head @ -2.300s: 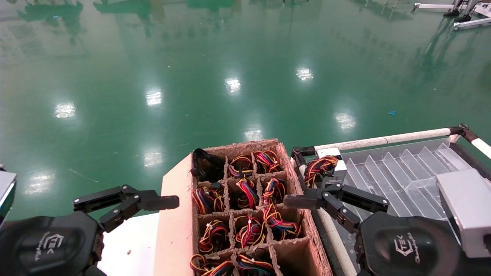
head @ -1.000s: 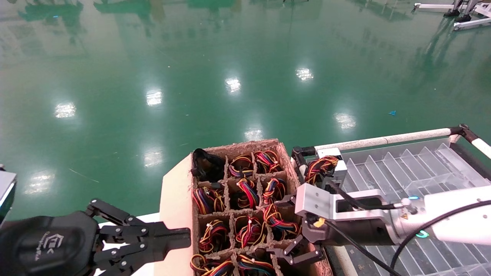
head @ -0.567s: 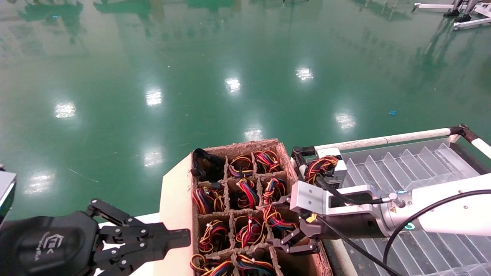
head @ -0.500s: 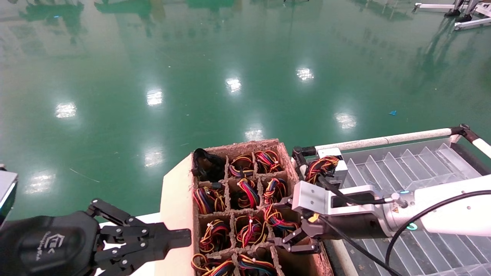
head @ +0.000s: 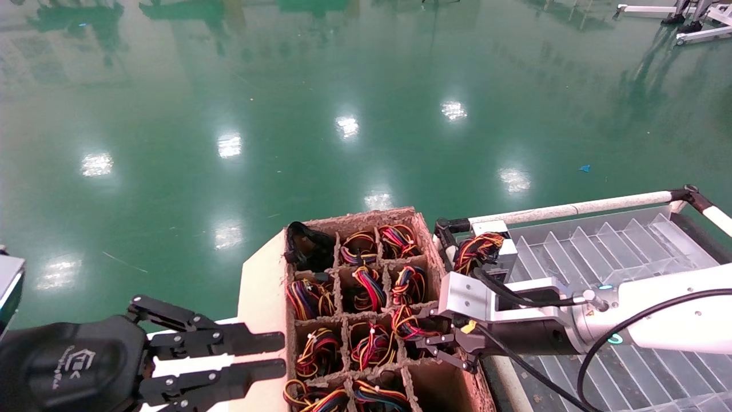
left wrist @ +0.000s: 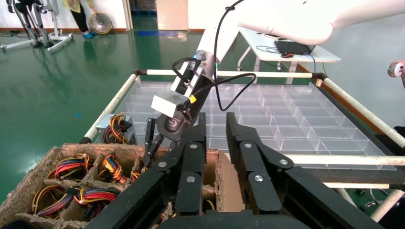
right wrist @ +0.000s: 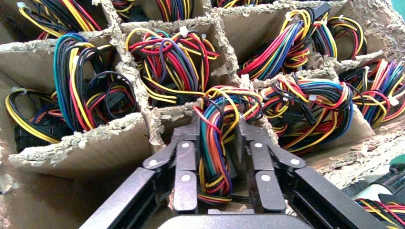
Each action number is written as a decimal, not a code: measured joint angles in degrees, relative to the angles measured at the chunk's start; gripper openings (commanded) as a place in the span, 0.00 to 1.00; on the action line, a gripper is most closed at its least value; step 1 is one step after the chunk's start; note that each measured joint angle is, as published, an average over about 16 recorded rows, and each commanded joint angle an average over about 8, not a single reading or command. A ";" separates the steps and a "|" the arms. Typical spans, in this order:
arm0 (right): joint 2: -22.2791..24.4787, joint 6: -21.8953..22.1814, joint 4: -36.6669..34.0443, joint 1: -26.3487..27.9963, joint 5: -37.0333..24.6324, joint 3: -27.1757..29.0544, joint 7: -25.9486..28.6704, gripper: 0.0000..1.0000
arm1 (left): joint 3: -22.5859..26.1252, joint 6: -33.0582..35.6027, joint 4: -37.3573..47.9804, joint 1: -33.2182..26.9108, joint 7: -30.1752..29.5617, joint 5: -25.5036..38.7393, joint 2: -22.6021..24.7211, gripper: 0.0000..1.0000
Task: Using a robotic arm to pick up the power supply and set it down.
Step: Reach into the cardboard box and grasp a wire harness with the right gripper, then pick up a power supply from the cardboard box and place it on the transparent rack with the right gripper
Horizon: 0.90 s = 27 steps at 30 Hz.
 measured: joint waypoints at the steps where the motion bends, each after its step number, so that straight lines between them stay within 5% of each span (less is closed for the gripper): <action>1: 0.05 0.01 0.17 0.00 -0.07 -0.02 0.11 0.00 | 0.00 0.00 0.00 0.00 0.00 0.00 0.00 1.00; 15: 3.15 -0.63 5.22 1.05 1.88 1.89 1.96 0.00 | 0.02 -0.01 0.00 0.00 0.01 -0.01 -0.01 1.00; 27: 9.27 -0.72 11.74 4.63 9.93 8.69 2.61 0.00 | 0.03 -0.01 0.00 -0.01 0.02 -0.02 -0.01 1.00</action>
